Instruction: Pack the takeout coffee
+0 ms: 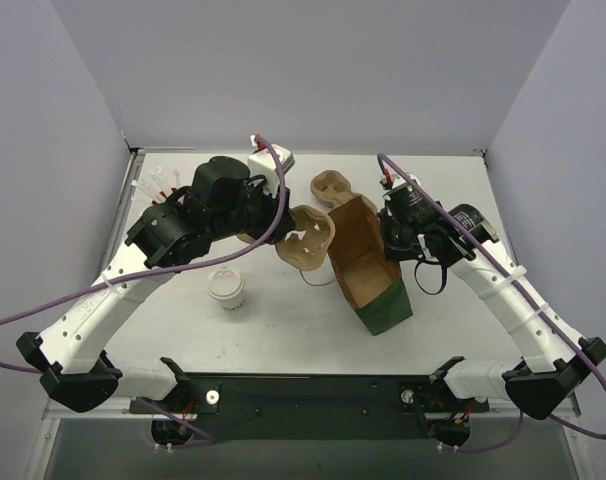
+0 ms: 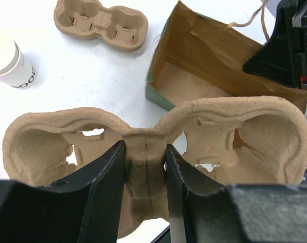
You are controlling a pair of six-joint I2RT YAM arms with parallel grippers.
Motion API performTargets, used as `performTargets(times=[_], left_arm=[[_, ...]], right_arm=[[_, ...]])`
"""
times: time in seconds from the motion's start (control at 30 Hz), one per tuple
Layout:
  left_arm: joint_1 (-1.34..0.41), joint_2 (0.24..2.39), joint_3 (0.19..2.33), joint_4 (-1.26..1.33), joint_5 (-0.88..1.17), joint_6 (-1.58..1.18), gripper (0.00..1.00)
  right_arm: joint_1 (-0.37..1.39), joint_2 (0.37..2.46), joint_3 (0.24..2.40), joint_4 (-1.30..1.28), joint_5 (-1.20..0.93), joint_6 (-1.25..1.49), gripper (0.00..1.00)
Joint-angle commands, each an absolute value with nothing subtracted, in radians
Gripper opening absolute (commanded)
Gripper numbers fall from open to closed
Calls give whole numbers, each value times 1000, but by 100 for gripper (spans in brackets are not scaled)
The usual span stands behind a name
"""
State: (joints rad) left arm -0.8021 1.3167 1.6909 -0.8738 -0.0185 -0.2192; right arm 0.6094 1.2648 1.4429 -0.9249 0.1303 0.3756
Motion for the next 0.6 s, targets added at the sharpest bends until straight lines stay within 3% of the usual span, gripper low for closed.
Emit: performTargets(times=[0.0,0.1,0.13,0.23,0.57], left_arm=[[-798,1325,1756,-885,37,-167,32],[-804,1348,1779,-899,55,-153,32],[-807,1351,1785,-900,64,-150,32],[-811,1380,1830,-922,80,-135,32],[-857,1509,1999,-973,64,-46,32]], right_arm=[[620,1259,1436,-894,83,327,8],[618,1256,1425,-882,66,325,15],[617,1258,1427,-882,69,325,26],[609,1256,1439,-868,66,333,38],[578,1261,1569,-899,64,342,41]])
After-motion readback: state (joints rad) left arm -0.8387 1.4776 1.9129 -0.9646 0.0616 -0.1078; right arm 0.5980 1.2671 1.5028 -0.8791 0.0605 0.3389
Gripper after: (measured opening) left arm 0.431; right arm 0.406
